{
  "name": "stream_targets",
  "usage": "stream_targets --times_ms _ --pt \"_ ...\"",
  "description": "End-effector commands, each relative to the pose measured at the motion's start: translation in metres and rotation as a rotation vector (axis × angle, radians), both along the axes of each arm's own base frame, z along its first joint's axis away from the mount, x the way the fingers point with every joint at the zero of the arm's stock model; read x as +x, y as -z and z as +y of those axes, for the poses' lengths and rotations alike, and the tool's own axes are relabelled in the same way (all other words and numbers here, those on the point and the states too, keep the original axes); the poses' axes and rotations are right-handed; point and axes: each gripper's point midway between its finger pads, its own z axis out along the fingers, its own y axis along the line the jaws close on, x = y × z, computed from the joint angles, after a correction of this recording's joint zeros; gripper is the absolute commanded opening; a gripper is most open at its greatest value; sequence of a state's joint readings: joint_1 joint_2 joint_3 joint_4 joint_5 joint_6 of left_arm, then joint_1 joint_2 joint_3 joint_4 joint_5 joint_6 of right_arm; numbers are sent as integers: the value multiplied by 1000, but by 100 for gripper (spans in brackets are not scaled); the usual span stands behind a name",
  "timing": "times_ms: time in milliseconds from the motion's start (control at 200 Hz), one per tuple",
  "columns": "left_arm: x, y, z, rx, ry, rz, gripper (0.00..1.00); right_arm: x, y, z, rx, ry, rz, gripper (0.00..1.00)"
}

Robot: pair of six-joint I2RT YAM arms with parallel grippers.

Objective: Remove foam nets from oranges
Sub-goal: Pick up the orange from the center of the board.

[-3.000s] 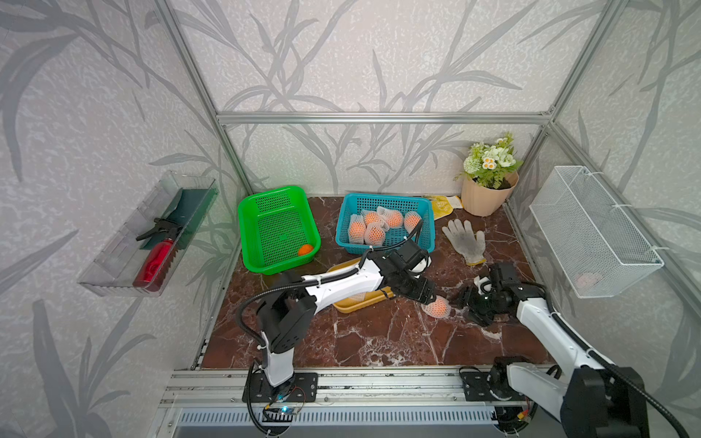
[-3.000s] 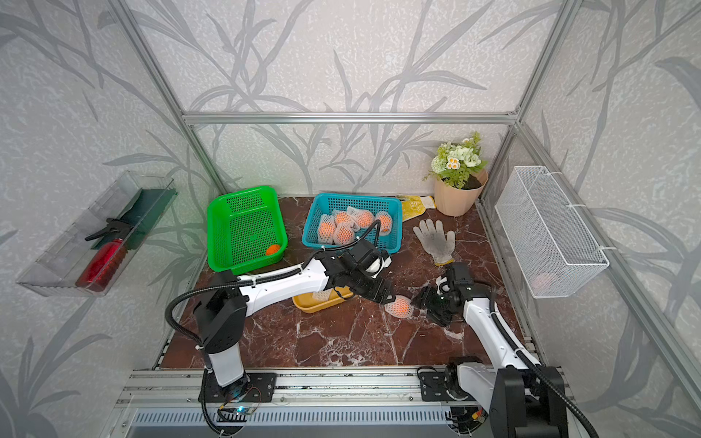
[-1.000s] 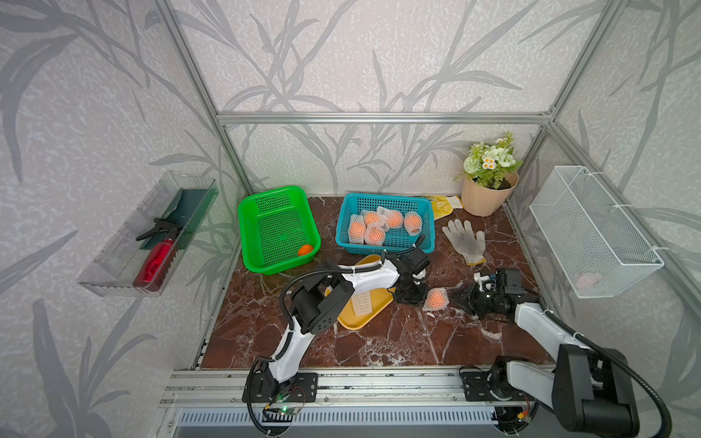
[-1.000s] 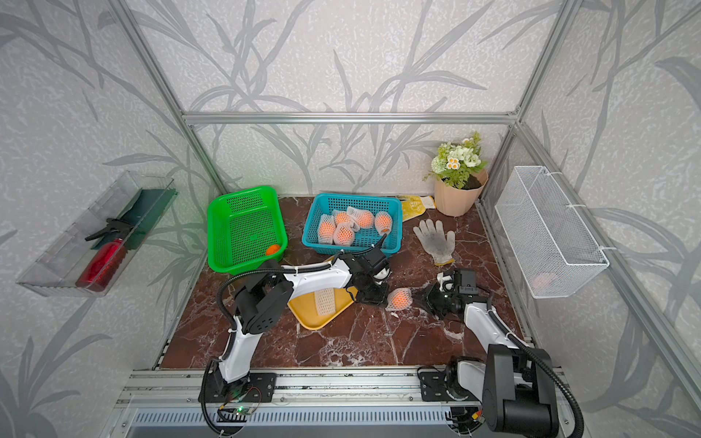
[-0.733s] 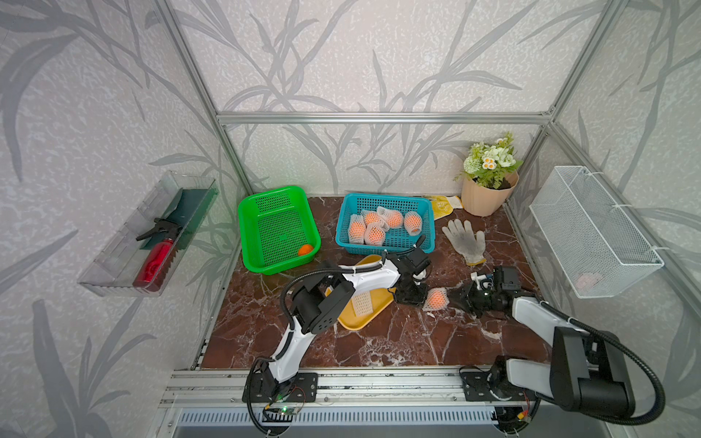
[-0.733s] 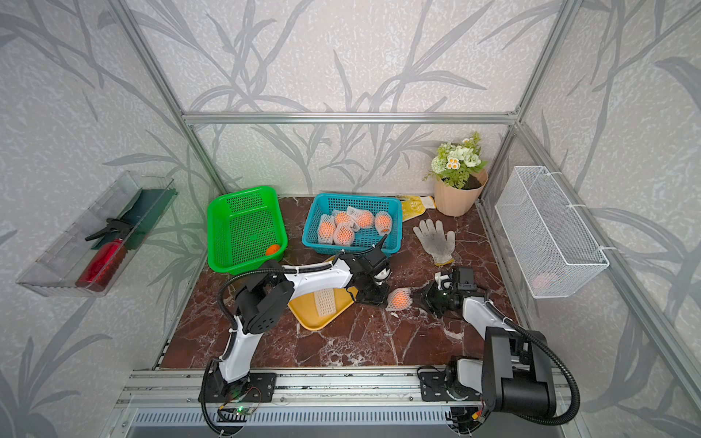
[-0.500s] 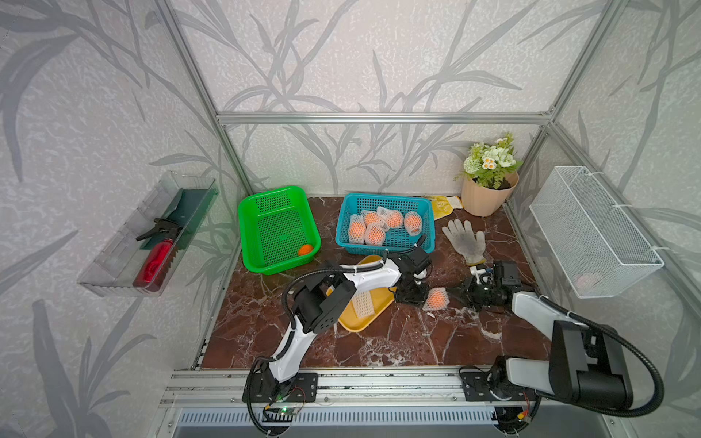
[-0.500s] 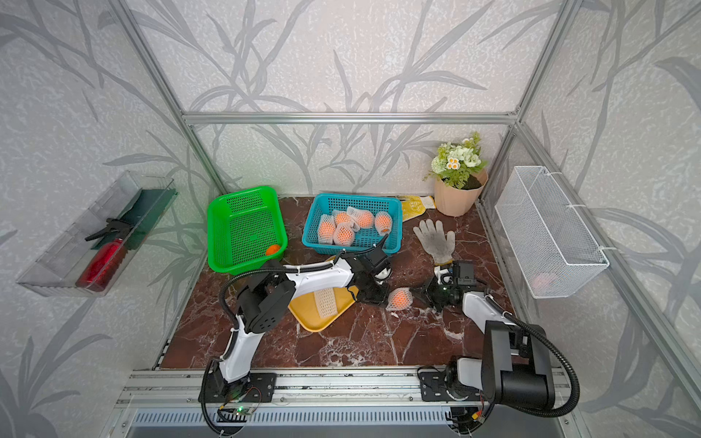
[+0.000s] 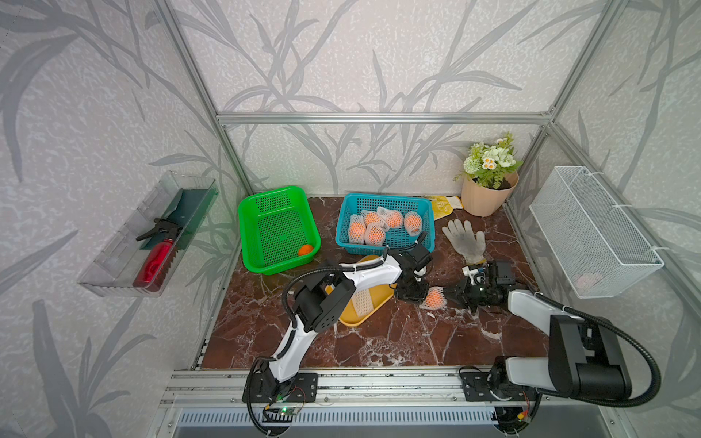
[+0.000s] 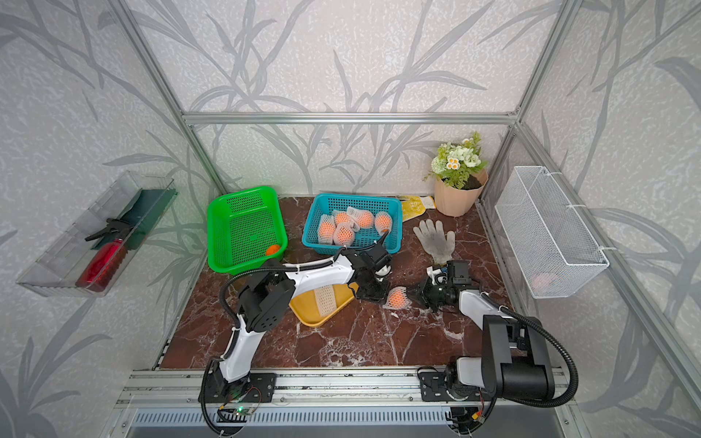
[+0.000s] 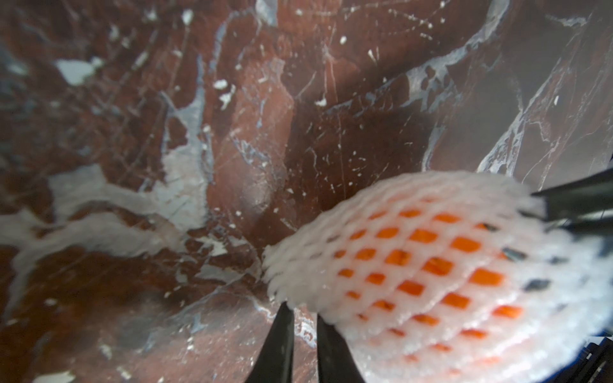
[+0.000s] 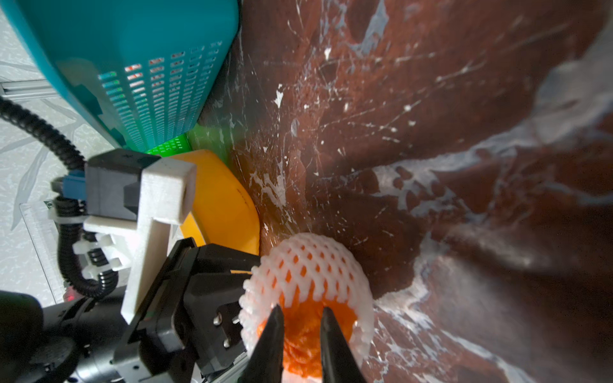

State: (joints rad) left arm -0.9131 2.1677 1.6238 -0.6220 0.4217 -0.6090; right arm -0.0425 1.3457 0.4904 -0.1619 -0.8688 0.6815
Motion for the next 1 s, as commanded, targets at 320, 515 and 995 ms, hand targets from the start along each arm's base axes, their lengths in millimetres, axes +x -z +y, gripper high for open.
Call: stream_targets --times_ms 320,515,995 --pt "6 1 -6 11 18 -2 16 -25 6 26 61 -79 41 48" --pt "5 -1 -7 9 20 -2 16 -33 19 33 57 -117 98 56" --pt "3 -4 -9 -1 20 -1 16 -45 35 45 27 -165 160 71"
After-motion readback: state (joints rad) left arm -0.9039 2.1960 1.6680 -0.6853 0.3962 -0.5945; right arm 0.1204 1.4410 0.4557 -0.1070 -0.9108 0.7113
